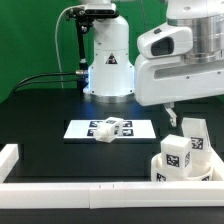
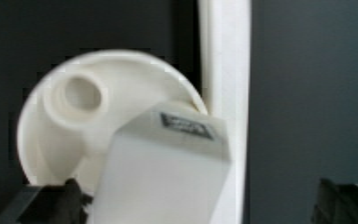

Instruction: Assemble stool

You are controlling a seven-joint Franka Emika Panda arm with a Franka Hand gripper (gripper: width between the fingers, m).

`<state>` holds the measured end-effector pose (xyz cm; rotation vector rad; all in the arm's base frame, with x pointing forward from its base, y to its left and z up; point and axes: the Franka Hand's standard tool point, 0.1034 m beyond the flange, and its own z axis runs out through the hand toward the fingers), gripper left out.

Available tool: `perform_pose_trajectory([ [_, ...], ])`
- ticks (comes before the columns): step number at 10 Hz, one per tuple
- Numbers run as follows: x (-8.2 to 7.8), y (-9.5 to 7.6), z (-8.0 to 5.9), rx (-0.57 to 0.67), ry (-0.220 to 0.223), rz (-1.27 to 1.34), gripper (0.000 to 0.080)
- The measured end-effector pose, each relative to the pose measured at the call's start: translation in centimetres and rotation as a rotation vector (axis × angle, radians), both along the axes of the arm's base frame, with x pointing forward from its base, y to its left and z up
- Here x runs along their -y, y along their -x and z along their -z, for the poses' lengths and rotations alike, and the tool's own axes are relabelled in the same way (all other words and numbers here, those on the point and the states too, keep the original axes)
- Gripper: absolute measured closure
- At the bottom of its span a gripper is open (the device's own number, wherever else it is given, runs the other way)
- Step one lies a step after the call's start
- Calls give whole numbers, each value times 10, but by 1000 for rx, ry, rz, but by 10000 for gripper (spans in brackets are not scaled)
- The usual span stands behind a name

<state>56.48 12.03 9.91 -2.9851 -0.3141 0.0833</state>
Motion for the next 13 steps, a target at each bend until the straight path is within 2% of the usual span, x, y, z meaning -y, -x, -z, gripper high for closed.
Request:
perform_pose_trajectory([
  [3, 4, 0, 1, 22, -8, -180, 150],
  [5, 8, -6, 0, 80, 20, -492, 150],
  [6, 11, -6, 1, 93, 20, -618, 150],
  [8, 17, -5, 8, 137, 47, -882, 150],
  [9, 18, -7, 9, 150, 62, -926, 150],
  [10, 12, -11, 10, 173, 88, -931, 150],
  [11, 5, -10, 11, 183, 96, -934, 150],
  [12, 9, -10, 11, 180, 97, -926, 150],
  [13, 10, -11, 11, 180, 98, -920, 267],
])
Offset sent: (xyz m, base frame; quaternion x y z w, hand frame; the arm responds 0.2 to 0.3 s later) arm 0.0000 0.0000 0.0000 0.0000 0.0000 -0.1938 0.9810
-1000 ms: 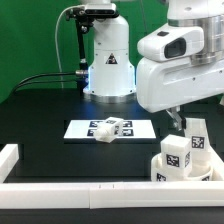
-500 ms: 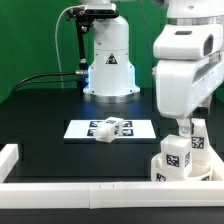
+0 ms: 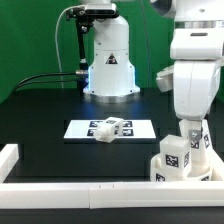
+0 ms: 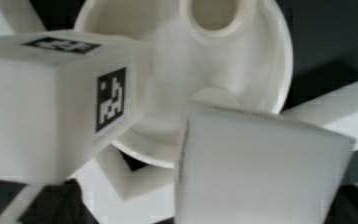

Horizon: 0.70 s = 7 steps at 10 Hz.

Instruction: Assemble stool

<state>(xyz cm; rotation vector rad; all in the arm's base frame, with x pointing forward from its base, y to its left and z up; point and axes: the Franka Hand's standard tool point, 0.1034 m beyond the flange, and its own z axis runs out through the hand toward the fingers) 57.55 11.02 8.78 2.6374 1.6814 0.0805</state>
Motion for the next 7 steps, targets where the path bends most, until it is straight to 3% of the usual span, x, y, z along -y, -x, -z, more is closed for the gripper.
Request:
perform_pose_trajectory([
  [1, 0, 0, 0, -1, -1, 24, 400],
  [2, 1, 0, 0, -1, -2, 46, 400],
  [3, 1, 0, 0, -1, -2, 47, 459],
  [7, 2, -1, 0, -31, -22, 435, 459],
])
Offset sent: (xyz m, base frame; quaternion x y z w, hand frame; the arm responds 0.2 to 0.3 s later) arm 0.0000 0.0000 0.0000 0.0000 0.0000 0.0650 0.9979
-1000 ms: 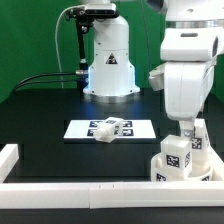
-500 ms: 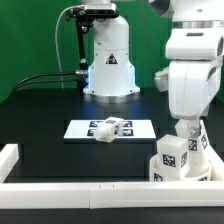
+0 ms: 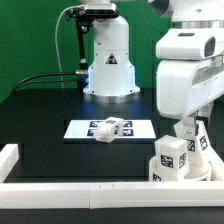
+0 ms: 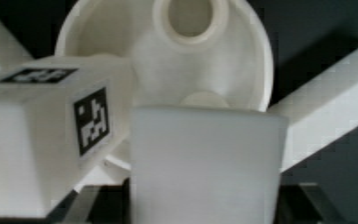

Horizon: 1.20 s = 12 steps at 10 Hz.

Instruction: Assemble stool

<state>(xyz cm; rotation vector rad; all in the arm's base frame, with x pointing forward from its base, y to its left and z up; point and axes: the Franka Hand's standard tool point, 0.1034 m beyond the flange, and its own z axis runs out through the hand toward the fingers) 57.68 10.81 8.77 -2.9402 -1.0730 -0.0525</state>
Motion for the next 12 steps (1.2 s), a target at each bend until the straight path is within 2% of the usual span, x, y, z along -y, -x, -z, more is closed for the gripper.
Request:
perform_pose_trajectory([
  [1, 2, -6, 0, -7, -1, 93, 459],
  [5, 1, -7, 0, -3, -12, 368, 459],
  [7, -8, -8, 0, -12, -45, 802, 459],
  [8, -10, -13, -1, -10, -84, 1029, 459],
  [9, -7, -15, -1, -20, -117, 1131, 459],
  [12, -9, -14, -1, -35, -124, 1305, 460],
])
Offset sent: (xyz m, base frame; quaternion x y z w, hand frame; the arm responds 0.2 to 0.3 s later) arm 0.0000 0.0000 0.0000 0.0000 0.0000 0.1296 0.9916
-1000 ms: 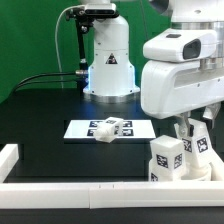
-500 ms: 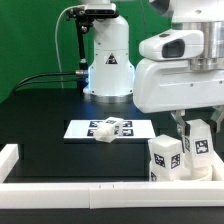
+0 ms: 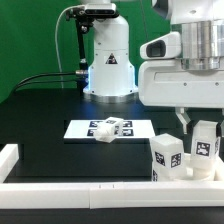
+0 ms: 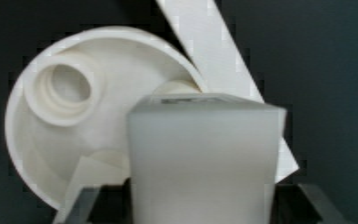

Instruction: Assemble stool

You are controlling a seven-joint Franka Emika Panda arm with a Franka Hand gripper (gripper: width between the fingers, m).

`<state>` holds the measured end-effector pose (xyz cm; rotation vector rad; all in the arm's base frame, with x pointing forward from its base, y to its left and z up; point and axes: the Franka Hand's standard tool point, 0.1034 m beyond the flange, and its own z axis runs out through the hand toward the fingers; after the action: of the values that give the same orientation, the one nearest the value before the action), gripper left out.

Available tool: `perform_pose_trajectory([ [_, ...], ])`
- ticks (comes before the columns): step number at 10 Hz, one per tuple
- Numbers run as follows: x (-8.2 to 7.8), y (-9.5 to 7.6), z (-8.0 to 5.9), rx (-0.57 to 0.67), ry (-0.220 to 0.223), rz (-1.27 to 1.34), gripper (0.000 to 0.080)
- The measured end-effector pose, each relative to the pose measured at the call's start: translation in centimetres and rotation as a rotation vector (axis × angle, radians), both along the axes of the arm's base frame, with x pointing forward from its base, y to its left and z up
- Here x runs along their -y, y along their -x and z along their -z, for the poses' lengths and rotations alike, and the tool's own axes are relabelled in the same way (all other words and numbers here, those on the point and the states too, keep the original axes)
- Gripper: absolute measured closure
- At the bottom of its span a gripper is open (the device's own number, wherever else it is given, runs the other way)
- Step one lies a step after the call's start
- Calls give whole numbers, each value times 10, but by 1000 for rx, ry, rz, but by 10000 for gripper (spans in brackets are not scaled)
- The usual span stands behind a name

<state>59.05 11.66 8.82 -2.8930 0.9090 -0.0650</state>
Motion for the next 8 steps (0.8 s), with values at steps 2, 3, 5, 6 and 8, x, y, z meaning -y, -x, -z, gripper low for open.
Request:
perform_pose_trajectory([
  [2, -2, 0, 0, -37, -46, 320, 460],
  [3, -3, 0, 0, -51, -67, 500, 460],
  [5, 0, -3, 1, -42, -127, 769, 460],
  [6, -1, -2, 1, -44, -124, 750, 460],
  [8, -2, -1, 1, -39, -113, 672, 460],
])
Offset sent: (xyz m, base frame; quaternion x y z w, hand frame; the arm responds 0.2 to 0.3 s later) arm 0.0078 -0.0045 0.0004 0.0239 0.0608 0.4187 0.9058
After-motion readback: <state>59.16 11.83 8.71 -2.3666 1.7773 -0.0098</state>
